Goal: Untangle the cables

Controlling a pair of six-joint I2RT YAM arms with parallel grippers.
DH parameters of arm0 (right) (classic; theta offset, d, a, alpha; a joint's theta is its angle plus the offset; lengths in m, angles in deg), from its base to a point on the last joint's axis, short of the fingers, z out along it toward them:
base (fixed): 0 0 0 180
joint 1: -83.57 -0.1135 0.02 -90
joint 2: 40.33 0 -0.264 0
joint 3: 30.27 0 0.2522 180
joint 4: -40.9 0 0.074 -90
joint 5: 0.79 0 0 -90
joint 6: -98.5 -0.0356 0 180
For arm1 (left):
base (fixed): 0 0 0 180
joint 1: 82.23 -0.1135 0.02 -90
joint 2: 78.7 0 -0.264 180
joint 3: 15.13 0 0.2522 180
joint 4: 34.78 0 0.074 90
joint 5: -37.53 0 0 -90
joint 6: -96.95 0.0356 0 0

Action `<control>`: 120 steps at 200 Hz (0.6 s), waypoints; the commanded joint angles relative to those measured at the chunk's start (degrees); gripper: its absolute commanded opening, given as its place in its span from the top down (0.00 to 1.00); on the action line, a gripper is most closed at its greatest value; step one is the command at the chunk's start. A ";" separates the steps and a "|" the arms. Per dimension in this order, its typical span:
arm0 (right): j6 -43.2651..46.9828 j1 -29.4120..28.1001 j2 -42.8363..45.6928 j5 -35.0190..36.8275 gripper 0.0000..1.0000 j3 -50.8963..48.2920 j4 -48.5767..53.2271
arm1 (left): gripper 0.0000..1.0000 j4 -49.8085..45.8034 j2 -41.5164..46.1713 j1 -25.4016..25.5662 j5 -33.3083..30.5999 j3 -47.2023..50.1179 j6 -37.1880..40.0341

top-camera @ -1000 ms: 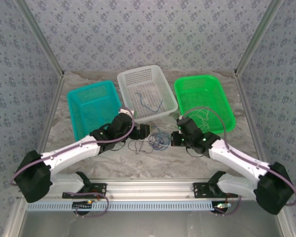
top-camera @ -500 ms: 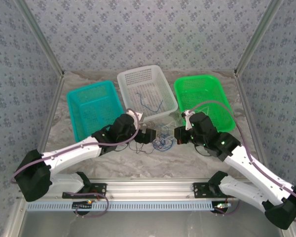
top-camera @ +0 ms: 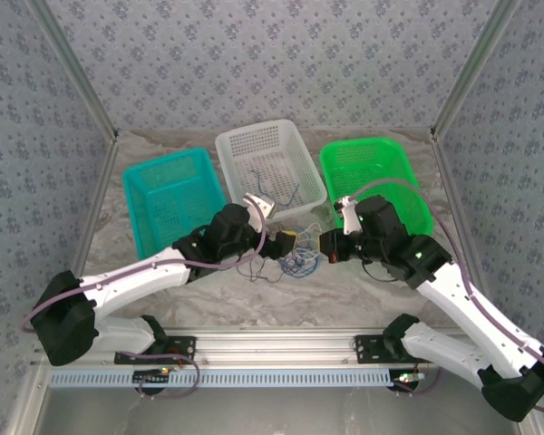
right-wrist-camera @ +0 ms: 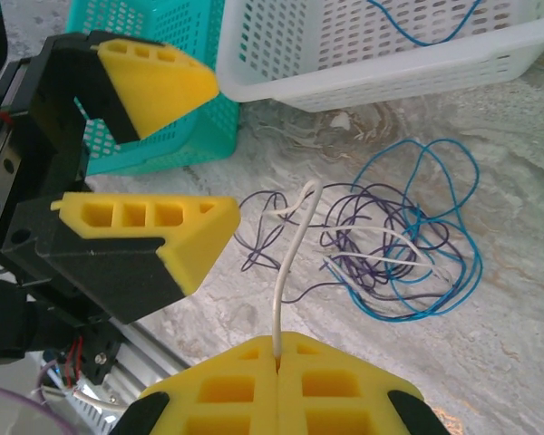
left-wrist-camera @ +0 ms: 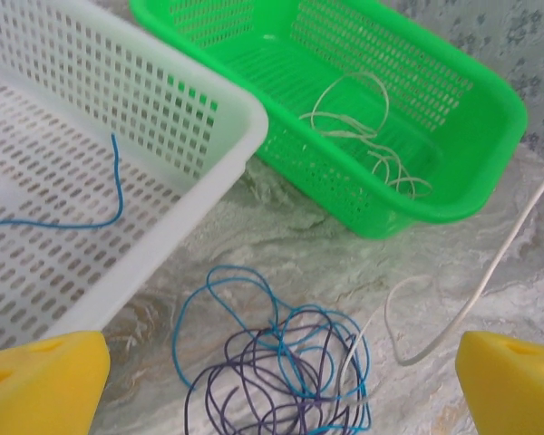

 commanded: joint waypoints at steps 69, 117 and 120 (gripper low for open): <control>-3.80 3.13 1.63 -11.54 1.00 0.61 -3.63 | 0.02 15.36 -1.57 0.69 6.68 2.80 1.63; -5.96 5.23 2.40 -14.09 1.00 -0.56 -6.48 | 0.02 19.35 -2.82 1.93 9.19 3.17 1.67; -5.86 5.37 2.40 -13.88 1.00 -0.56 -6.28 | 0.02 19.60 -2.87 2.01 9.10 3.19 1.56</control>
